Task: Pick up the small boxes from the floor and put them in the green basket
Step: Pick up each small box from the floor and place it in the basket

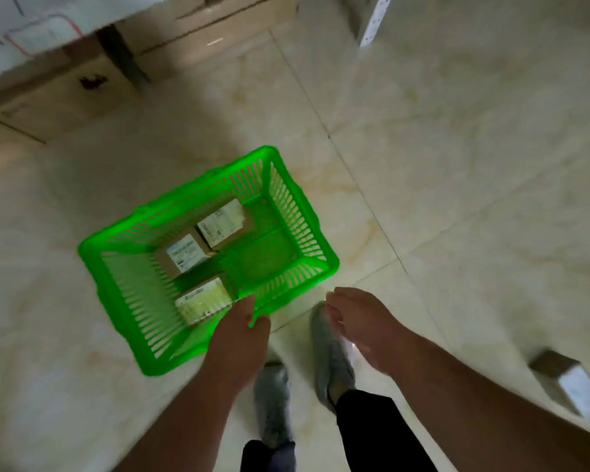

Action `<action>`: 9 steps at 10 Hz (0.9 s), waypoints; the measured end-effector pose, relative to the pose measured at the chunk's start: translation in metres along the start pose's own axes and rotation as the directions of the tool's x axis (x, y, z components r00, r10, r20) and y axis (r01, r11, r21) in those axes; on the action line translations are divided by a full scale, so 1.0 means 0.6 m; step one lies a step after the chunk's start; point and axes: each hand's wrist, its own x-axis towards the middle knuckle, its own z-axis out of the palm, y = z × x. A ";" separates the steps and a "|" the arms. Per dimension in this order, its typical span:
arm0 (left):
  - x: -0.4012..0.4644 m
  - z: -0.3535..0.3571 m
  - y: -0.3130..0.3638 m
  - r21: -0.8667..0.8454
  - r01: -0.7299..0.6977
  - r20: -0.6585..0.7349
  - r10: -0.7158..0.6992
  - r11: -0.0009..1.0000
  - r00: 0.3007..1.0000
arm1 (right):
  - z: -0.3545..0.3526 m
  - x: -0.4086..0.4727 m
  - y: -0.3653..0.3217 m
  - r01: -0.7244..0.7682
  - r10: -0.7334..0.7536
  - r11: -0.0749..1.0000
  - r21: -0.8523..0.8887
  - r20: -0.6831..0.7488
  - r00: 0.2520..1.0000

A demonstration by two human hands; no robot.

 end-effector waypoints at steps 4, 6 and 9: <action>-0.208 0.117 0.139 0.143 -0.161 0.343 0.104 0.977 0.934 | -0.247 -0.205 0.233 -0.001 0.031 0.995 0.103 -0.290 0.956; -0.276 0.230 0.186 0.233 -0.199 0.413 0.088 0.952 0.906 | -0.353 -0.228 0.390 -0.076 0.181 0.959 0.274 -0.380 0.907; -0.401 0.502 0.250 0.377 -0.239 0.510 0.015 0.895 0.860 | -0.537 -0.228 0.625 -0.047 0.196 0.930 0.365 -0.384 0.902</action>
